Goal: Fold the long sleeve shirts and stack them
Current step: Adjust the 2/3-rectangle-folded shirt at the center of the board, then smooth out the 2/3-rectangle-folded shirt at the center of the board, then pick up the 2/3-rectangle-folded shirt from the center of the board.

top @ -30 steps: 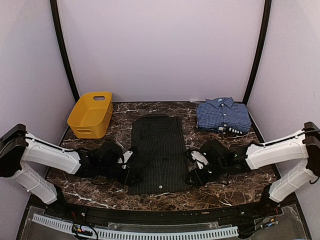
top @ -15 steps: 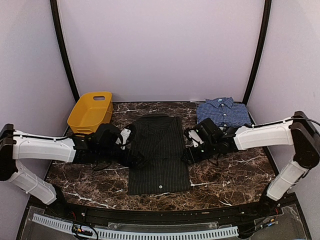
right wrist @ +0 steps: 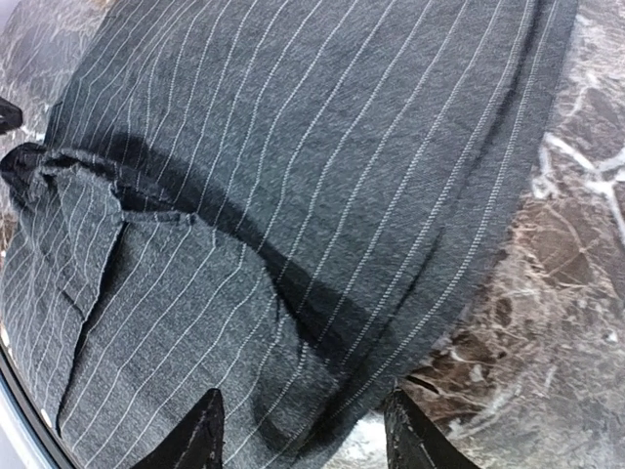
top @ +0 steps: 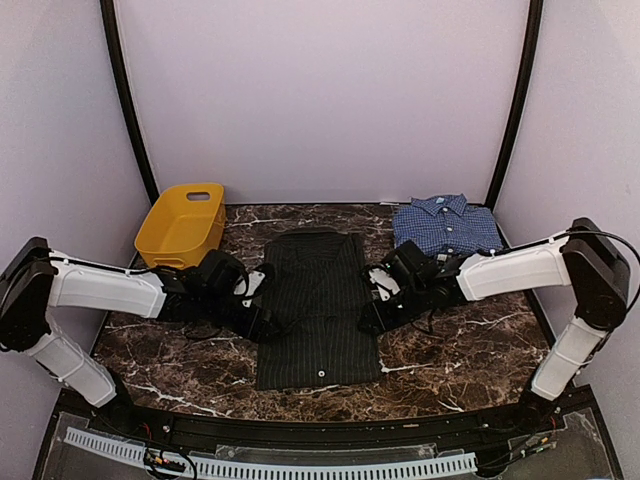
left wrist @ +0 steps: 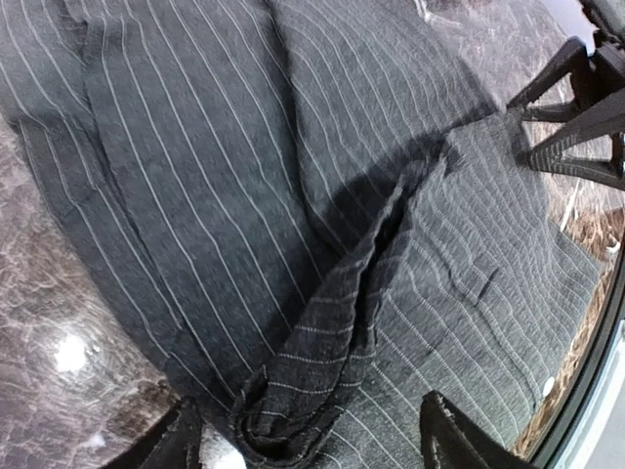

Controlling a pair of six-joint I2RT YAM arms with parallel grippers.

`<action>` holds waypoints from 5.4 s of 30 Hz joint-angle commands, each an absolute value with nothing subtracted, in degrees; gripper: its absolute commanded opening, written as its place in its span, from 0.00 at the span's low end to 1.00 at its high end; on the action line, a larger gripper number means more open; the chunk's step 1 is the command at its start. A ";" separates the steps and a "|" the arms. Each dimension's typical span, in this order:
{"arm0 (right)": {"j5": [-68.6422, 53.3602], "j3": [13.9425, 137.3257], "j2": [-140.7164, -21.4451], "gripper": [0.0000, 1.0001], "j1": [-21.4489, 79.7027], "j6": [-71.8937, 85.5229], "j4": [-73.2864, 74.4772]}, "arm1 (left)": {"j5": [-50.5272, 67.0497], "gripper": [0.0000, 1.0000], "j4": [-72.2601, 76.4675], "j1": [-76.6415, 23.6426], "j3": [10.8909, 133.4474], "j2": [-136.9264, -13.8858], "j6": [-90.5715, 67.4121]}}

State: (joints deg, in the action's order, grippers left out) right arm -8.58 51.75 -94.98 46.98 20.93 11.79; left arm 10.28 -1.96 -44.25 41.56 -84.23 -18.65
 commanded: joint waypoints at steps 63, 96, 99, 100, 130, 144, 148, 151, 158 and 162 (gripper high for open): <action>-1.35 66.70 -101.71 0.40 41.59 9.49 13.83 | 2.49 0.39 1.25 -40.25 47.09 -93.62 -25.21; -8.09 44.42 -96.12 0.49 53.44 14.41 6.69 | 13.36 0.75 13.93 -40.34 32.27 -79.64 -24.51; -8.00 43.45 -94.72 0.51 53.44 14.79 6.25 | 14.89 0.77 15.11 -40.73 31.30 -78.69 -23.59; -8.04 43.47 -94.17 0.51 53.45 14.75 6.16 | 14.92 0.80 15.20 -40.98 30.96 -77.97 -22.86; -14.88 47.29 -87.15 0.73 45.66 17.48 13.21 | -5.31 0.87 5.82 -65.90 46.54 -93.85 15.28; -14.74 44.00 -85.57 0.73 44.70 17.58 12.31 | -8.76 0.52 0.32 -66.53 52.51 -104.99 19.23; -13.99 43.90 -84.82 0.73 44.27 17.28 13.07 | -7.15 0.23 -1.27 -66.58 52.68 -105.21 17.99; -12.67 44.24 -83.60 0.74 43.59 16.88 14.47 | -5.92 0.08 -1.99 -67.14 52.76 -104.64 17.39; -10.99 46.14 -80.11 0.74 41.62 15.38 17.76 | 3.04 0.00 -11.03 -70.70 57.16 -104.26 13.19; -10.63 47.02 -80.02 0.74 40.22 14.24 19.19 | 7.86 0.00 -17.62 -73.40 60.86 -103.91 9.78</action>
State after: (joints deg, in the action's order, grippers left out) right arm -11.86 45.12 -80.77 41.60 15.94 17.32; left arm -0.95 -5.85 -70.39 57.52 -103.88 14.00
